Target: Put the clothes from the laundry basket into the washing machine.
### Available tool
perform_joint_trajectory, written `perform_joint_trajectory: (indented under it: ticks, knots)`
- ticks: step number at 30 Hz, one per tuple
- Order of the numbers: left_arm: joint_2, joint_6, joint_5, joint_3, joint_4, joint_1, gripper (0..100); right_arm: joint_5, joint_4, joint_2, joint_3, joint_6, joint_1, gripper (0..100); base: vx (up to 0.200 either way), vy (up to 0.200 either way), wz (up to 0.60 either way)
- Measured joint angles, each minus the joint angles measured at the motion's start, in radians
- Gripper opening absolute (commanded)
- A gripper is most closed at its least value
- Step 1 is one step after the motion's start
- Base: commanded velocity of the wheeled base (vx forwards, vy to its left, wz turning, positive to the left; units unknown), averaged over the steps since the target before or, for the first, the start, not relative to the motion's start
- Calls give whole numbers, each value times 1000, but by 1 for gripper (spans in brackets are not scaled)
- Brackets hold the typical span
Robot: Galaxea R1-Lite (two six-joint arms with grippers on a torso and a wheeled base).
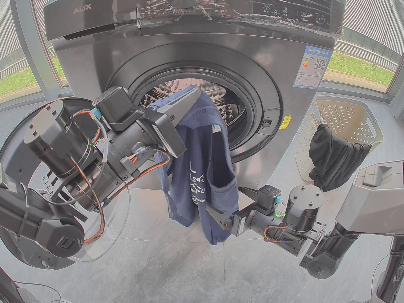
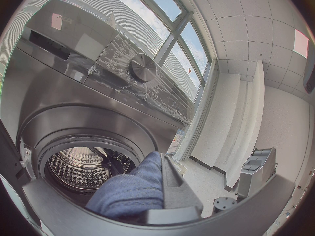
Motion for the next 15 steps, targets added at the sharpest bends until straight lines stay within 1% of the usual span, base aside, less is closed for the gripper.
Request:
perform_joint_trajectory:
  ticks: [3,8,15]
  knots:
    - [-2,1,0,-8,0,-3,0,13,1,45,-65,-15,-6,100,0,0,0]
    - [-4,0,0,-16,1,-10,0,23,2,93,-141,-23,-10,100,0,0,0]
    - [-4,0,3,-40,10,-22,0,28,1,146,-211,-27,-4,100,0,0,0]
